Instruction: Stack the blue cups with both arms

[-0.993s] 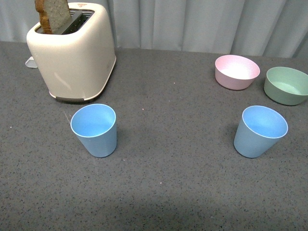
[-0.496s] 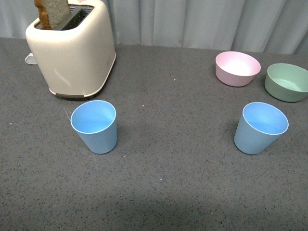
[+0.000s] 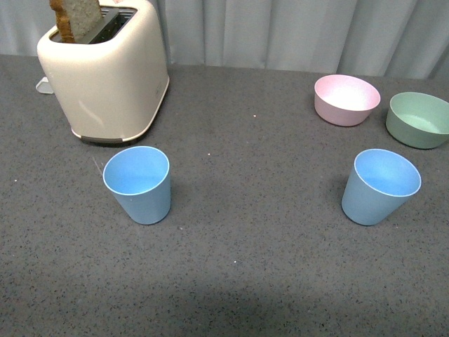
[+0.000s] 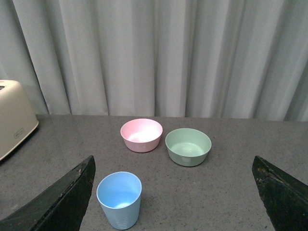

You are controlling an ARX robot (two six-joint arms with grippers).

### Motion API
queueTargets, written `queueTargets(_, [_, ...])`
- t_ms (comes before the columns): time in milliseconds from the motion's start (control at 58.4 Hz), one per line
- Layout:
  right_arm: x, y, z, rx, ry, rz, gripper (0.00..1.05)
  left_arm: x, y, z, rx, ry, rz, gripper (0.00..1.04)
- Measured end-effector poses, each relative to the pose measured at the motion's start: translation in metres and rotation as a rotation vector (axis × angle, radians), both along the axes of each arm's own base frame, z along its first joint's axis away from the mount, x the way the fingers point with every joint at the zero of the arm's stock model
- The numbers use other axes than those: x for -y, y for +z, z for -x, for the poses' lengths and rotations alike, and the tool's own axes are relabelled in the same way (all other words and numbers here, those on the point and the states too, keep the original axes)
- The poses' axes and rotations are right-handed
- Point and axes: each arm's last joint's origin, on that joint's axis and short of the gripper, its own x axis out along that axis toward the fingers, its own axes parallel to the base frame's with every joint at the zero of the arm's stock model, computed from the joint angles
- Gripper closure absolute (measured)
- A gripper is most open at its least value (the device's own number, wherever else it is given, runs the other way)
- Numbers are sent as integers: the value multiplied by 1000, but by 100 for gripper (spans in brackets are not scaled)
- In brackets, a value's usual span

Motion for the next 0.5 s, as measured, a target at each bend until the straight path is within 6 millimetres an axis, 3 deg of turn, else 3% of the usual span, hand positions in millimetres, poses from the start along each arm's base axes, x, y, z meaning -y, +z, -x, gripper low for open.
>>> queueTargets(188, [0, 0, 0, 0, 0, 0, 10, -8, 14, -32, 9, -10, 76, 7])
queueTargets(308, [0, 0, 0, 0, 0, 0, 10, -2, 19, -80, -97, -146, 148, 7])
queueTargets(496, [0, 0, 0, 0, 0, 0, 10, 11, 13, -135, -238, -243, 187, 7])
